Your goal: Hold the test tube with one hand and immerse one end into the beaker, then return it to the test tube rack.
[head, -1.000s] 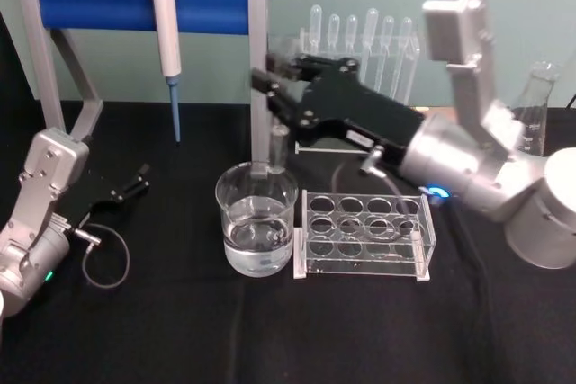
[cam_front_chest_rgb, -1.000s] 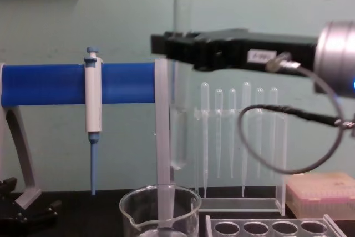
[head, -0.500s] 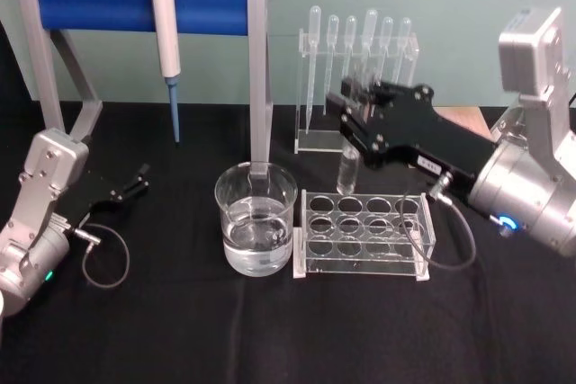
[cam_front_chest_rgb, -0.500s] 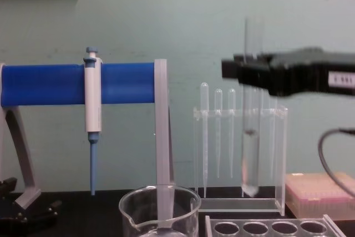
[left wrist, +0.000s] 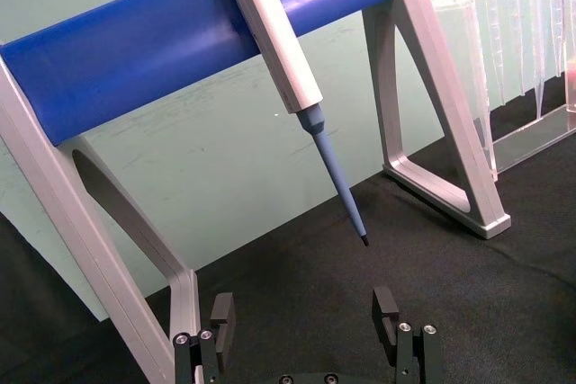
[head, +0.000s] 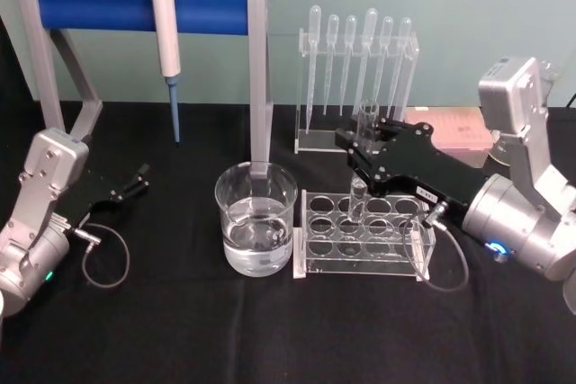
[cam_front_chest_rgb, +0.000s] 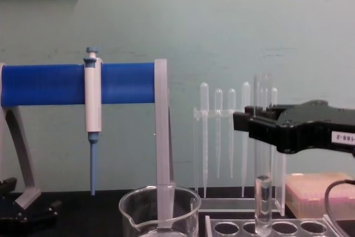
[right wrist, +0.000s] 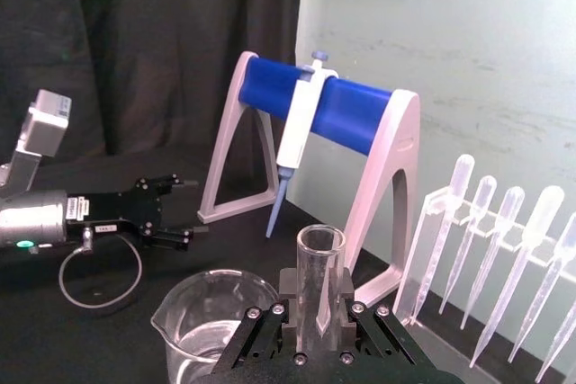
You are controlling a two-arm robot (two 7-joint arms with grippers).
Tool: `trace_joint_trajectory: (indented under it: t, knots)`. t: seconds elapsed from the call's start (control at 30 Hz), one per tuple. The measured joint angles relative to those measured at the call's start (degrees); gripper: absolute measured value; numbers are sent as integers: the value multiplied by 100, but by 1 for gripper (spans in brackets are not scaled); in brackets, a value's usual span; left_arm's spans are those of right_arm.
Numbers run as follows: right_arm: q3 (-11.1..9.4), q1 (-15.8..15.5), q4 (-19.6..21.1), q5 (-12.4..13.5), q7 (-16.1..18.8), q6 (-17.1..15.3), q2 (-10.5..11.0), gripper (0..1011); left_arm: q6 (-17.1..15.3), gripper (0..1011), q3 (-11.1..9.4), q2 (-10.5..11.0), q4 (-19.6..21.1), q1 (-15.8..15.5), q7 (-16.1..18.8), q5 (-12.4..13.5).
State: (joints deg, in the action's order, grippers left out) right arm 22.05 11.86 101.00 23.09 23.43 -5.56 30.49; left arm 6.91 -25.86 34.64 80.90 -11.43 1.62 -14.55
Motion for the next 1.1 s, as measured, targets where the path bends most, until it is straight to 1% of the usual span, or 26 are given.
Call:
trace_joint_trajectory:
  t: [0.17, 0.37, 0.83, 1.1]
  knots:
    - [56, 53, -220, -40, 63, 63, -130, 241, 0, 1000, 0, 0, 0, 0, 0, 0]
    - [141, 104, -388, -115, 112, 76, -222, 239, 0, 1000, 0, 0, 0, 0, 0, 0]
    - [283, 156, -709, -348, 192, 48, -304, 241, 0, 1000, 0, 0, 0, 0, 0, 0]
    - [354, 224, -795, -503, 269, 45, -305, 242, 0, 1000, 0, 0, 0, 0, 0, 0]
